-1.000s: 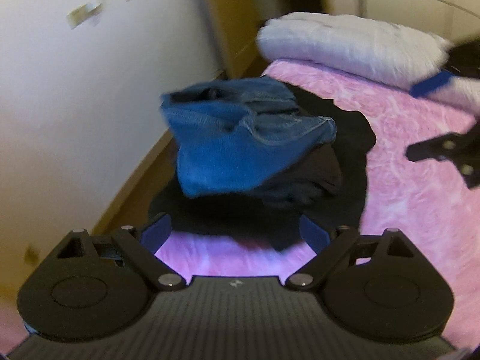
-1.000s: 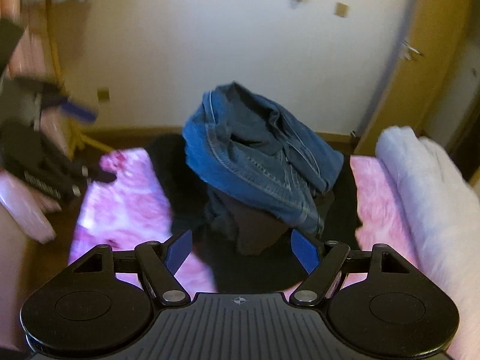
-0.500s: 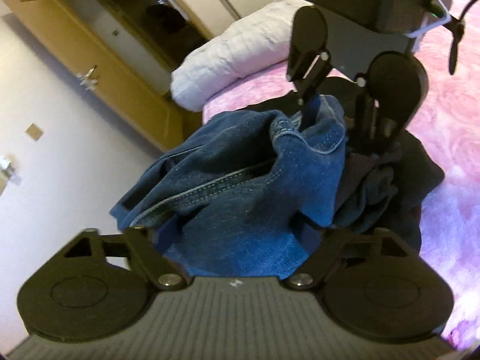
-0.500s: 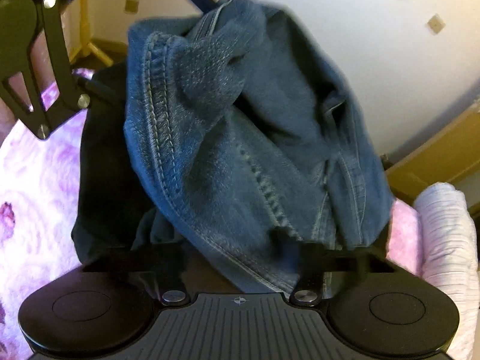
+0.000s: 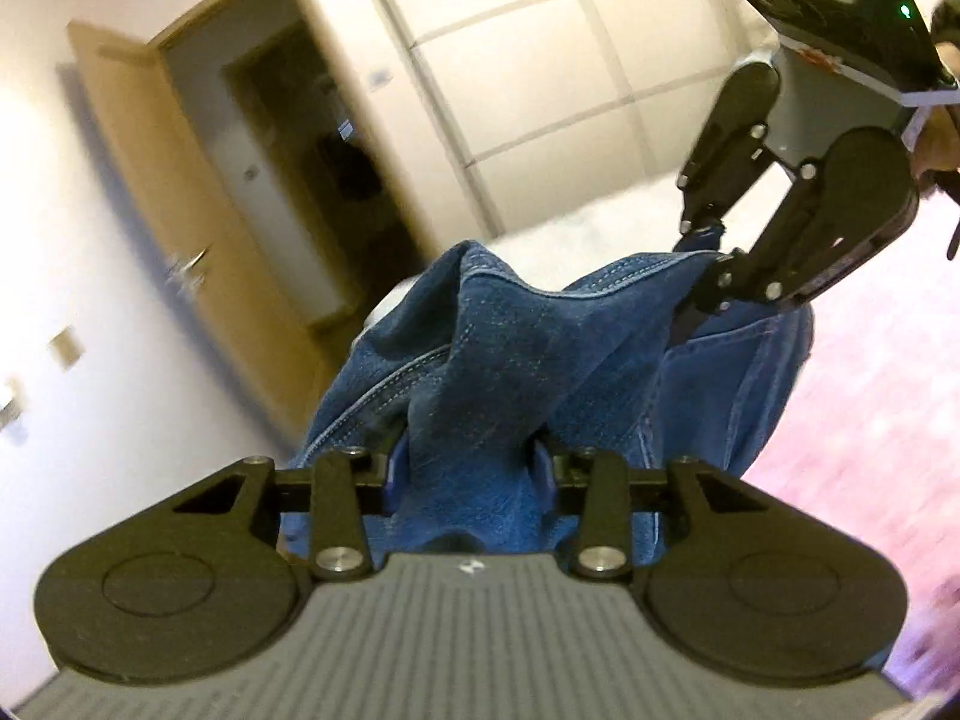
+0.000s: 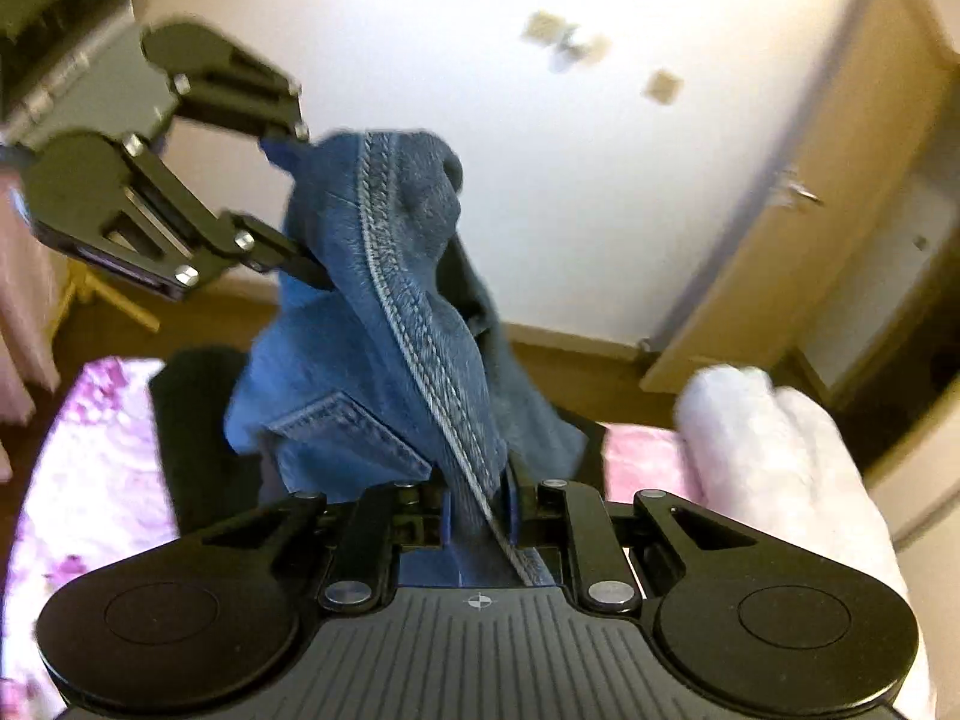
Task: Fold clothes
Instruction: 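Grasp the blue jeans with both grippers and lift them off the pile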
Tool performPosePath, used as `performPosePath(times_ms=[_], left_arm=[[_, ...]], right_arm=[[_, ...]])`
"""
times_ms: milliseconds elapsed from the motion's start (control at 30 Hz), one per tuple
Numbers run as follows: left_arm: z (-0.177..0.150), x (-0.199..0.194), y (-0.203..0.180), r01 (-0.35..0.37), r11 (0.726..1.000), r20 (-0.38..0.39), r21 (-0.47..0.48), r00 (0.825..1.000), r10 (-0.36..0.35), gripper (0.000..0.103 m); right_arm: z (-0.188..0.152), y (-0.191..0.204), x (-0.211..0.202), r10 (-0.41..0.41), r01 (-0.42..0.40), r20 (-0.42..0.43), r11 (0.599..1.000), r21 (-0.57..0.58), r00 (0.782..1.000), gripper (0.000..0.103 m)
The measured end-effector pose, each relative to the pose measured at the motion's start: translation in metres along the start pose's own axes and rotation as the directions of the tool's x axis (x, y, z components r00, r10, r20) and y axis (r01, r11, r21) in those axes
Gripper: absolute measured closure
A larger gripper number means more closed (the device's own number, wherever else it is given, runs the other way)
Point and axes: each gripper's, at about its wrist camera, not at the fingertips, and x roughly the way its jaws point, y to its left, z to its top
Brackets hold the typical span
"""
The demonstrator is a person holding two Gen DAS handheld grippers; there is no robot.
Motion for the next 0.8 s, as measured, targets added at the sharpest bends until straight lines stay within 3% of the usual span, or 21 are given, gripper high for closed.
performPosePath(times_ms=[100, 233, 333, 433, 500, 567, 633, 700, 800], left_arm=[[0.042, -0.013, -0.067, 0.1, 0.995, 0.042, 0.012, 0.994, -0.101, 0.069], [0.082, -0.024, -0.176, 0.245, 0.969, 0.043, 0.021, 0.968, -0.245, 0.07], [0.105, -0.025, -0.264, 0.357, 0.934, 0.0, -0.015, 0.934, -0.357, 0.071], [0.117, -0.008, -0.336, 0.479, 0.873, -0.036, -0.094, 0.875, -0.483, 0.072], [0.127, 0.012, -0.381, 0.543, 0.83, -0.065, -0.129, 0.83, -0.554, 0.072], [0.143, 0.037, -0.418, 0.577, 0.807, -0.108, -0.126, 0.801, -0.589, 0.072], [0.158, 0.063, -0.434, 0.573, 0.814, -0.142, -0.099, 0.801, -0.581, 0.072], [0.164, 0.077, -0.447, 0.577, 0.814, -0.167, -0.069, 0.797, -0.58, 0.066], [0.153, 0.083, -0.47, 0.572, 0.819, -0.206, 0.038, 0.807, -0.554, 0.051]], right_arm=[[-0.04, -0.002, -0.083, -0.02, 0.021, -0.011, 0.994, 0.106, 1.0, 0.088], [-0.121, 0.022, -0.188, -0.043, 0.058, -0.066, 0.968, 0.246, 0.997, 0.088], [-0.187, 0.052, -0.266, -0.016, 0.065, -0.14, 0.932, 0.357, 0.99, 0.088], [-0.253, 0.074, -0.322, 0.035, 0.08, -0.246, 0.892, 0.444, 0.969, 0.088], [-0.301, 0.076, -0.349, 0.076, 0.113, -0.314, 0.833, 0.542, 0.946, 0.088], [-0.349, 0.065, -0.366, 0.105, 0.166, -0.364, 0.75, 0.64, 0.926, 0.088], [-0.397, 0.039, -0.373, 0.118, 0.233, -0.407, 0.663, 0.711, 0.906, 0.088], [-0.447, 0.013, -0.377, 0.08, 0.345, -0.467, 0.568, 0.747, 0.88, 0.087], [-0.501, -0.01, -0.394, -0.032, 0.531, -0.577, 0.434, 0.727, 0.816, 0.083]])
